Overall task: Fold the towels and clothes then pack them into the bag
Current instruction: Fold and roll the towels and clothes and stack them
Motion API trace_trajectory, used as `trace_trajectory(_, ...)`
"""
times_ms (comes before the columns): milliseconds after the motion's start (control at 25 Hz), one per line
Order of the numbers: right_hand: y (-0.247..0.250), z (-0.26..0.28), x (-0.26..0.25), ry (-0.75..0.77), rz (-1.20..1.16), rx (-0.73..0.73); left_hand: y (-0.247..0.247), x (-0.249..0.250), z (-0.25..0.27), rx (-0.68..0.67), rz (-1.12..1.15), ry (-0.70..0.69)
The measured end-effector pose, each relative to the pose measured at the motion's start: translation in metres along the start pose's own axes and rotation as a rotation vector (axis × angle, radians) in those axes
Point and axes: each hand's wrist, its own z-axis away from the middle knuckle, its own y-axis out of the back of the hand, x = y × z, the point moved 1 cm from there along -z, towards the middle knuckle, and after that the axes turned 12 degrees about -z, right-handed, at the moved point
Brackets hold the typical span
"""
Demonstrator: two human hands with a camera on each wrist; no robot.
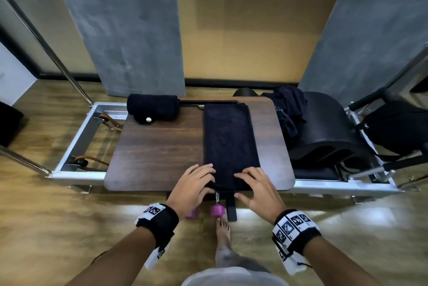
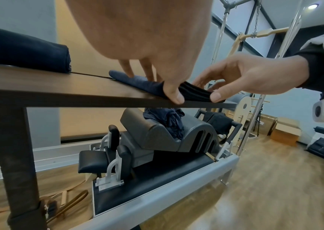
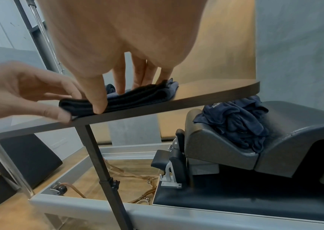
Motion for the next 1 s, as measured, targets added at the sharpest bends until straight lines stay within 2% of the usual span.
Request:
trace_trajectory(160, 0.000, 0.003, -0.002, -0.024, 0.014, -0.017, 0.007, 0.001, -0.004, 0.144, 0.130, 0.143)
trace_trajectory(280, 0.000, 0.001, -0.005, -0.075, -0.028, 0.001, 0.008, -0.002, -0.009, 0.179, 0.205, 0.251)
trace_trajectory(360, 0.002, -0.002, -0.007, -0.117, -0.074, 0.039, 0.005, -0.005, -0.012, 0.162, 0.270, 0.320)
trace_trajectory(520, 0.008, -0.013, -0.005, -0.049, -0.064, 0.138, 0.007, -0.009, -0.015, 0.060, 0.471, 0.525)
trace_trajectory(600, 0.011, -0.020, -0.003, -0.059, -0.003, 0.150, 0.008, -0.011, -0.020, 0.021, 0.409, 0.537)
trace_trajectory(720, 0.011, -0.030, 0.002, -0.109, 0.033, 0.090, 0.012, -0.015, -0.027, -0.022, 0.323, 0.578)
trace_trajectory(800, 0.017, -0.036, 0.006, -0.236, -0.115, 0.105, 0.013, -0.013, -0.031, -0.018, 0.265, 0.541)
trace_trajectory(880, 0.025, -0.046, 0.010, -0.342, -0.216, 0.108, 0.015, -0.008, -0.031, 0.067, 0.109, 0.383)
trace_trajectory(1000, 0.030, -0.058, 0.012, -0.425, -0.150, 0.042, 0.014, -0.007, -0.029, 0.207, -0.090, 0.162)
